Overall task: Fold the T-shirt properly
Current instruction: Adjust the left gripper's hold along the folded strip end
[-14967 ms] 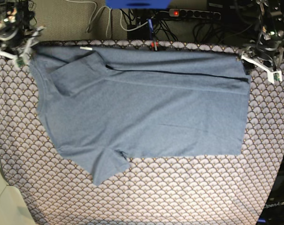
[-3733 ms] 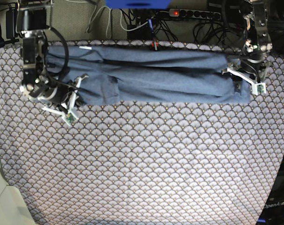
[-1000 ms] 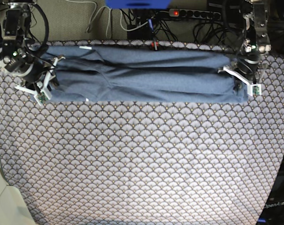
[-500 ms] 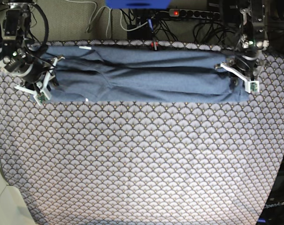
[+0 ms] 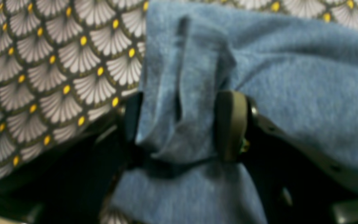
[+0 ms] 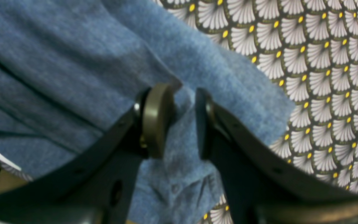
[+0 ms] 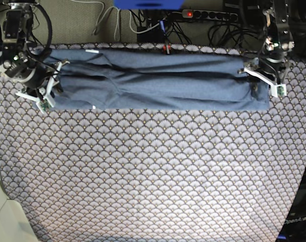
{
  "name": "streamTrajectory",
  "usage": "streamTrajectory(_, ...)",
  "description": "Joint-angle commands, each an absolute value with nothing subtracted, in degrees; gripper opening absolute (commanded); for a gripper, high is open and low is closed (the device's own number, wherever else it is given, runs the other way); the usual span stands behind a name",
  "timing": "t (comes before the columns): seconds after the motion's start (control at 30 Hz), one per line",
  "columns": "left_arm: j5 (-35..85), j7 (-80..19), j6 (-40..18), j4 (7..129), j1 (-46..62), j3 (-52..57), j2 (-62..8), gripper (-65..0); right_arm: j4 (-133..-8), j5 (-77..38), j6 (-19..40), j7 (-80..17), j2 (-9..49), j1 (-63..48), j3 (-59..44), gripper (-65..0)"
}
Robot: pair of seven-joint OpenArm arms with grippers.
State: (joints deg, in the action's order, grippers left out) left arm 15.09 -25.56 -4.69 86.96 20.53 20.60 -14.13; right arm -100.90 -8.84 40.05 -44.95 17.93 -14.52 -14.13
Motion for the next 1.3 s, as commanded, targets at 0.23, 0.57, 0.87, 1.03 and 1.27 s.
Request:
streamTrajectory(0.23, 14.3, -26.9, -4.4, 83.8, 19.5, 20.8, -15.5, -29.8, -101.6, -9.3, 40.0, -43.9, 18.9, -14.3, -14.5, -47.0)
streamTrajectory(0.57, 14.3, -26.9, -4.4, 83.7, 19.7, 20.7, -16.0, -29.8, -98.2, -9.3, 40.0, -43.9, 18.9, -13.8, -14.5, -47.0)
streamTrajectory(0.87, 14.3, -26.9, -4.0, 84.0, 19.7, 20.7, -16.0, -29.8, -98.2, -9.3, 40.0, -43.8, 18.9, -13.7, -14.5, -47.0)
streamTrajectory(1.03, 14.3, -26.9, -3.9, 84.1, 19.7, 20.7, -15.7, -29.8, -98.2, -9.3, 40.0, -43.7, 18.9, -13.7, -14.5, -47.0)
streamTrajectory(1.27, 14.3, -26.9, -3.9, 85.5, 19.7, 20.8, -15.6, -29.8, -98.2, -9.3, 40.0, -43.7, 18.9, -13.7, -14.5, -47.0)
